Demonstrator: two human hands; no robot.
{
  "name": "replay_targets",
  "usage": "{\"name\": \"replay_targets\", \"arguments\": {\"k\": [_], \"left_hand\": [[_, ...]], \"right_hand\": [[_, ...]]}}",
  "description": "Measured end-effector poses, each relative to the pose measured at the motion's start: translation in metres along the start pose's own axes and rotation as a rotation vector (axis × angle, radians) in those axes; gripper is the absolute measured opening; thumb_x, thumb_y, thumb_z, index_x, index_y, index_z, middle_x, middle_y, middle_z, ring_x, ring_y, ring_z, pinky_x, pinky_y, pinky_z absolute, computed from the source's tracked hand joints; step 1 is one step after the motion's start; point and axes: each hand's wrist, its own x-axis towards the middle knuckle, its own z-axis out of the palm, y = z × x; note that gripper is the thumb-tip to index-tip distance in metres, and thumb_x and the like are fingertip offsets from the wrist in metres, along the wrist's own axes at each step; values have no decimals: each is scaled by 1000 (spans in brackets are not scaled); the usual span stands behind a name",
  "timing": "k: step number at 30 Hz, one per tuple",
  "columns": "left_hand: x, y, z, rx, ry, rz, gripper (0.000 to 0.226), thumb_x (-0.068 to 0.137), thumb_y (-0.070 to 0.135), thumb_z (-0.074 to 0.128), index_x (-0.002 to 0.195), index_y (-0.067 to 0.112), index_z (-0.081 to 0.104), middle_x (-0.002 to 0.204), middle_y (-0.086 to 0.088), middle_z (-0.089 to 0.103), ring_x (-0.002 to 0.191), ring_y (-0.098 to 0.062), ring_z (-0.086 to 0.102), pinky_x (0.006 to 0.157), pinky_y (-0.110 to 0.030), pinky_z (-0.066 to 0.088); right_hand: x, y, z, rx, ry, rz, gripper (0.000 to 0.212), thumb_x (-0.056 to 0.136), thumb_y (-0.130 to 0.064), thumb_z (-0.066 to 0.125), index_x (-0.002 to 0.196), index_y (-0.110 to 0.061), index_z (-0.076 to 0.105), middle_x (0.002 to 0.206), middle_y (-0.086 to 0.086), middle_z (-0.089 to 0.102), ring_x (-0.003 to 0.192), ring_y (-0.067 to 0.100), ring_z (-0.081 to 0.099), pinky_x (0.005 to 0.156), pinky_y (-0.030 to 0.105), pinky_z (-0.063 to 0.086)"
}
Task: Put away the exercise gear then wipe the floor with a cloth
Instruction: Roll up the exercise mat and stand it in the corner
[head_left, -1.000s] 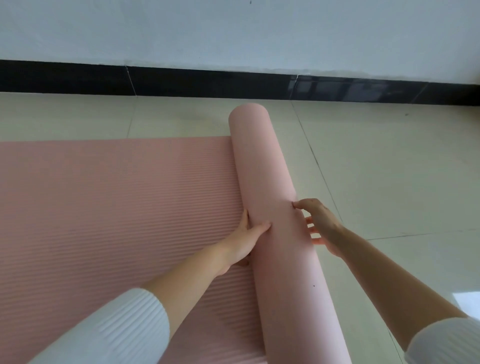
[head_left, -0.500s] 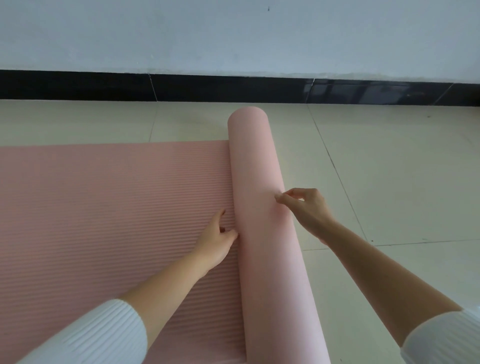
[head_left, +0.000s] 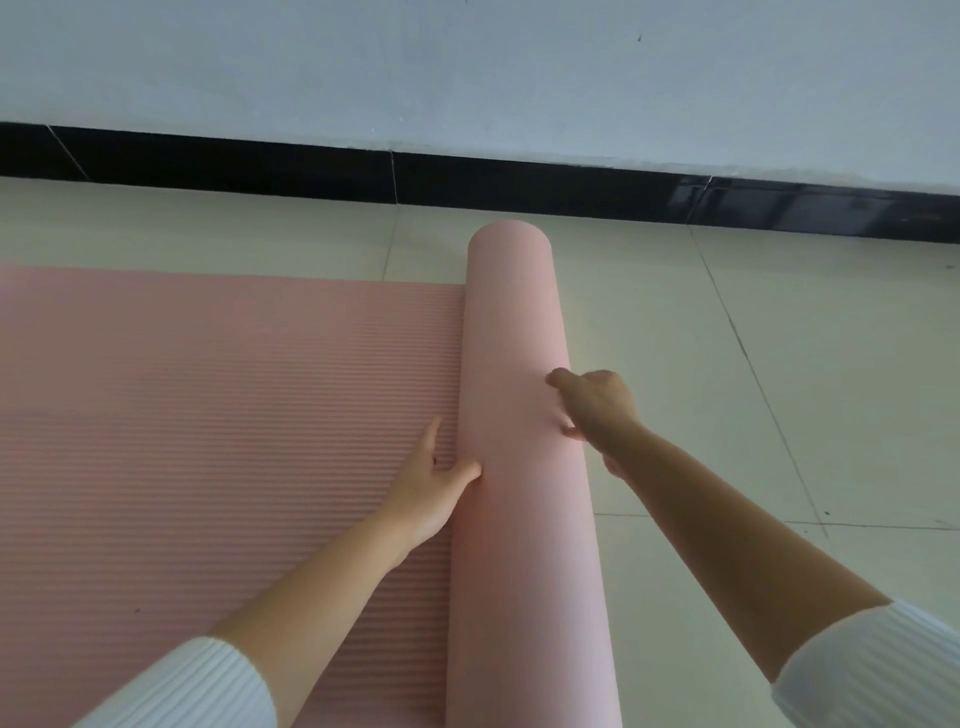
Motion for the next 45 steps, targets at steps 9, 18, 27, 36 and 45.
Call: {"name": "replay_targets", "arguments": {"k": [9,18,27,36,45], "left_hand": [[12,-25,-50,194,173,232,49,82,59,48,127,41,54,127,9,56,120,-6,48,109,-36,35],[-4,-33,-99,4,132,-60,89,53,77,67,131,37,50,128,11,57,116,-10,55,102,-37,44],[4,-57,-163,109,360,66,48,85,22,47,122,50,56,116,6,61,89,-14,61,89,-20,48],[-7,-42,-209,-63,95,-179,59,79,72,48,118,30,64,114,14,65,99,-5,61,84,-27,45],[13,-62,-274,156,392,-65,60,83,31,68,136,45,43,128,-5,54,106,-16,57,94,-32,43]], "right_hand": [[-17,-34,56,-272,-120,-249,51,88,-43,49,92,4,69,73,9,56,64,19,48,58,27,38],[-19,-57,98,178,-170,-145,27,89,-23,55,111,-9,63,105,9,62,88,22,61,82,40,56],[-37,-60,148,-125,-392,-282,21,91,-46,52,98,-40,71,119,-15,45,125,18,35,110,38,29],[-27,-91,176,547,-473,56,29,91,-5,54,120,-6,51,106,15,62,93,27,67,78,48,58],[-39,-97,223,-306,-437,-306,40,91,-45,49,130,-53,48,127,-7,32,126,18,24,113,50,19]]}}
